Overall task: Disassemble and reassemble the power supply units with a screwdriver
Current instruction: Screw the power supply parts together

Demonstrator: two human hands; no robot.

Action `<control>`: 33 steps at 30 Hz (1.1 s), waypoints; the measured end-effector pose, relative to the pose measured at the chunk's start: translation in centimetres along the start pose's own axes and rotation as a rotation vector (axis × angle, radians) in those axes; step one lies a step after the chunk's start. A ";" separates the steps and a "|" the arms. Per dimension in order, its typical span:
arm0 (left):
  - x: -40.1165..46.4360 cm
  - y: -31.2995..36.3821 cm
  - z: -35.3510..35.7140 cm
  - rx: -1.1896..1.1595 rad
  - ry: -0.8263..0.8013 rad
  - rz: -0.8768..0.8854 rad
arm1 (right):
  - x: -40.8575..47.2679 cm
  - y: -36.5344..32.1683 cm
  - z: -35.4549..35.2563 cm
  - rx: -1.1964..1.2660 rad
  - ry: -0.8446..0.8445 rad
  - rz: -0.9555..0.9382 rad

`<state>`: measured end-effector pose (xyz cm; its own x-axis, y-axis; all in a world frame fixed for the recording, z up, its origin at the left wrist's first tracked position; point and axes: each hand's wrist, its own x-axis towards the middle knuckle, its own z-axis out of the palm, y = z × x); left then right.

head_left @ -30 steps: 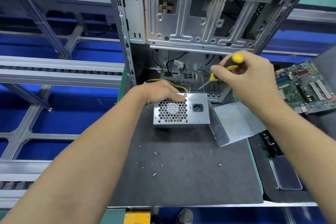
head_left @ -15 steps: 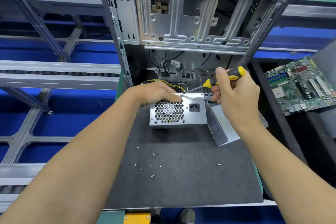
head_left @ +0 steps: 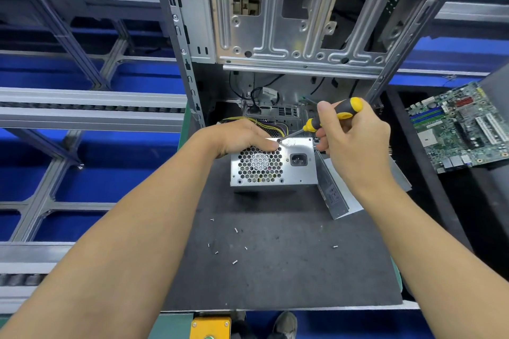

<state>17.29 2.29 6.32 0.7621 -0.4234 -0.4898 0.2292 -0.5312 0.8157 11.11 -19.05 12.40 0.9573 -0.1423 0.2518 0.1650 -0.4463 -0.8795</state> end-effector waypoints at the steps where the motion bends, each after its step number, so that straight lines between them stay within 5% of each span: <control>1: 0.0 0.0 0.0 -0.004 0.003 0.002 | 0.0 0.0 0.0 0.000 0.007 -0.004; 12: 0.1 0.1 -0.1 -0.010 0.007 0.003 | -0.4 -1.5 -0.4 -0.088 -0.008 -0.081; 16: 0.0 0.2 -0.1 -0.006 0.002 0.002 | 0.1 -4.3 -0.6 -0.203 -0.175 -0.214; 23: 0.1 0.1 0.0 -0.011 -0.002 0.020 | 1.7 -7.6 -1.2 -0.807 -0.592 -0.443; 33: -0.1 0.2 0.2 -0.025 0.024 -0.006 | 2.3 -10.8 0.2 -1.354 -0.699 -0.621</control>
<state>17.11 2.09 6.46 0.7749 -0.4025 -0.4875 0.2487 -0.5149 0.8204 11.62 -14.39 22.42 0.8048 0.5766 -0.1411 0.5857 -0.7327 0.3466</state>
